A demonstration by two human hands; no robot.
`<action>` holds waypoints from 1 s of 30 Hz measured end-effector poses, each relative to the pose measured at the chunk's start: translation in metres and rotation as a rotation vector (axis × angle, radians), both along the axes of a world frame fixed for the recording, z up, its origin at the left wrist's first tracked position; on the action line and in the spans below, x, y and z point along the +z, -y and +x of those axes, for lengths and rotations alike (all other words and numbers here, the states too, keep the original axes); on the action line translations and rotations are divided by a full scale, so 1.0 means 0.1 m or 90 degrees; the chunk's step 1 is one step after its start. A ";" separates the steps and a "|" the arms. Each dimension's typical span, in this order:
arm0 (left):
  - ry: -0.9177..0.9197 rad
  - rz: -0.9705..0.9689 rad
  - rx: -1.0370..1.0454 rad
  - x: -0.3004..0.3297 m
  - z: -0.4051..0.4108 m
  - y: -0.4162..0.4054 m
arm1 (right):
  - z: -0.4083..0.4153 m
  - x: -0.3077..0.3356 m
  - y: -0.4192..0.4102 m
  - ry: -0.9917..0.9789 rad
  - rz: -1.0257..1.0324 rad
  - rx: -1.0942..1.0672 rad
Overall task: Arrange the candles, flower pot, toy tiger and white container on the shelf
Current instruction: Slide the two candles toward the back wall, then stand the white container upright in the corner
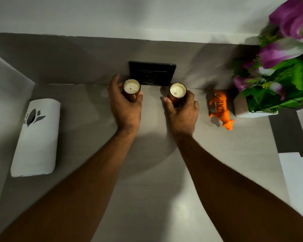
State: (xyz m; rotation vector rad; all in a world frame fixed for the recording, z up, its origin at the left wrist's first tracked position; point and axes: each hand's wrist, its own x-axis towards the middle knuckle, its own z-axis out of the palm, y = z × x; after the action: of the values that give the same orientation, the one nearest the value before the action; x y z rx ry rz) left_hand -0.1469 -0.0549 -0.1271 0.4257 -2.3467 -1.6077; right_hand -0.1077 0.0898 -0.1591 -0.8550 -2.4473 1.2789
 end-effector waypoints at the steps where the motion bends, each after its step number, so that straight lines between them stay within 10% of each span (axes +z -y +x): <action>1: -0.002 0.001 0.004 -0.01 -0.01 -0.01 | 0.00 0.00 0.00 0.001 0.002 0.002; 9: -0.017 -0.111 -0.015 0.19 0.30 0.23 | 0.25 0.19 0.09 -0.162 0.147 0.038; 13: 0.014 -0.380 0.012 0.39 0.39 0.88 | 0.53 0.12 0.70 -0.173 0.339 0.380; 17: 0.288 -0.536 0.059 0.55 0.37 1.70 | 0.44 0.11 1.41 0.016 0.393 0.608; 22: 0.483 -0.387 0.077 0.54 0.35 2.25 | 0.25 0.01 1.56 0.139 0.439 0.610; 30: 0.335 -0.219 0.097 0.62 0.36 2.30 | 0.29 0.05 1.55 0.140 0.454 0.607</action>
State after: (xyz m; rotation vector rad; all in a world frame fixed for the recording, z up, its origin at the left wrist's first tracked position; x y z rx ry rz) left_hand -0.1112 -0.2852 -0.0653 1.0178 -2.8069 -1.0837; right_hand -0.0787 -0.0656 -0.1545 0.4372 -3.2582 0.3478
